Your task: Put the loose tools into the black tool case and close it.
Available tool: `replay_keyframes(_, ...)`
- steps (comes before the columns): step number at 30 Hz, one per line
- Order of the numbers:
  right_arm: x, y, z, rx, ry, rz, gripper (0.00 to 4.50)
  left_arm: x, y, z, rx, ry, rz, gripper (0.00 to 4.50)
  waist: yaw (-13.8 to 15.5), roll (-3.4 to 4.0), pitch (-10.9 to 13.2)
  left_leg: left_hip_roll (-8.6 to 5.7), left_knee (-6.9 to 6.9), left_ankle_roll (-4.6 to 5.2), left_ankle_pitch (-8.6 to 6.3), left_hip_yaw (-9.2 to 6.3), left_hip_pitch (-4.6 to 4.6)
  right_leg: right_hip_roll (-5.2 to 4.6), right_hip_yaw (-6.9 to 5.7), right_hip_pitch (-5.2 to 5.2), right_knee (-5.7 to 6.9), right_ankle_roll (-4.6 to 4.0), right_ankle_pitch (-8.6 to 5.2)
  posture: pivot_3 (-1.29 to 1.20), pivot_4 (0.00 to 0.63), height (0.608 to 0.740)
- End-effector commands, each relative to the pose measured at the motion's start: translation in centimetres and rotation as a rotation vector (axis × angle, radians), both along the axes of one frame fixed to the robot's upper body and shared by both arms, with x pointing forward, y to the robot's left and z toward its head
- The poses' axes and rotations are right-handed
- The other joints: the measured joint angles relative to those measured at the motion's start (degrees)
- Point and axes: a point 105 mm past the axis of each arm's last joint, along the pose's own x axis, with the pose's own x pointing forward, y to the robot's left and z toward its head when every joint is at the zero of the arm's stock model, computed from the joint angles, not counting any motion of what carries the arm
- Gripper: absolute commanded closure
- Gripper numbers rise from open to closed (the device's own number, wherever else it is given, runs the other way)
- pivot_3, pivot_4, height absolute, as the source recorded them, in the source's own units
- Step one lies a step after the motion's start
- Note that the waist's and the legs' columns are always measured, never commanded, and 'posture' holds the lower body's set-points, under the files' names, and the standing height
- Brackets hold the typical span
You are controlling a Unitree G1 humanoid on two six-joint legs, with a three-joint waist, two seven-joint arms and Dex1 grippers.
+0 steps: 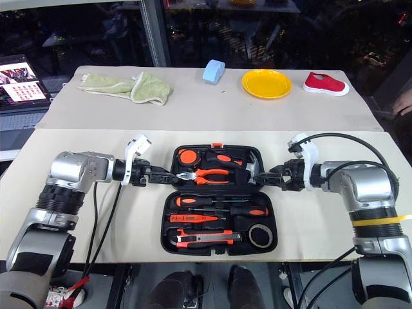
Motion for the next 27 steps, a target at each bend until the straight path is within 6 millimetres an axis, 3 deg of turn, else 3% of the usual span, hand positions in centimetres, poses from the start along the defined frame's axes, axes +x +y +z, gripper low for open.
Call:
replay_keyframes(1, 0.3, 0.1, 0.7, -0.003, -0.035, 0.023, 1.52, 0.7, -0.2, 1.0, -0.012, -0.036, 0.012, 0.79, 0.0, 0.0, 0.0, 0.0, 0.0, 0.0, 0.0, -0.01, 0.0, 0.0, 0.0, 0.0, 0.01, 0.0, 0.0, 0.0, 0.15, 0.732)
replay_keyframes(9, 0.5, 0.0, 0.4, -0.01, -0.032, 0.034, 4.24, 0.6, -0.2, 1.3, -0.026, -0.035, -0.008, 3.54, 0.0, 0.01, 0.0, 0.0, -0.01, 0.04, 0.02, -0.03, -0.02, 0.01, -0.02, -0.04, 0.0, 0.0, 0.0, 0.0, 0.15, 0.732)
replay_keyframes(10, 0.5, 0.0, 0.4, -0.01, -0.032, 0.037, 4.49, 0.4, -0.3, 1.3, -0.028, -0.033, -0.019, 3.88, -0.1, 0.01, 0.0, 0.0, -0.01, 0.02, 0.01, -0.02, 0.0, 0.0, -0.01, -0.01, 0.0, 0.0, 0.0, 0.0, 0.15, 0.732)
replay_keyframes(12, 0.4, 0.1, 0.4, -0.014, -0.033, 0.043, 4.5, 0.1, -0.4, 1.3, -0.028, -0.029, -0.031, 4.4, 0.0, 0.01, 0.0, -0.01, 0.01, -0.02, -0.01, -0.03, 0.07, -0.01, 0.0, 0.08, -0.01, 0.01, 0.01, 0.0, 0.15, 0.732)
replay_keyframes(19, 0.8, 0.4, 0.9, -0.002, -0.073, 0.039, 4.5, -0.3, -1.3, 1.2, -0.039, -0.027, -0.073, 4.48, -0.1, 0.01, 0.0, -0.01, 0.02, -0.02, 0.0, -0.03, 0.06, -0.02, 0.02, 0.05, 0.07, 0.0, 0.03, 0.0, 0.15, 0.732)
replay_keyframes(27, 1.1, 1.4, 3.6, 0.054, -0.231, 0.041, 4.5, -1.1, -3.2, 2.0, -0.074, -0.117, -0.15, 4.48, -0.1, 0.01, 0.0, -0.02, 0.0, -0.01, 0.0, -0.03, 0.03, -0.02, 0.03, 0.0, 0.06, 0.01, 0.04, 0.0, 0.15, 0.732)
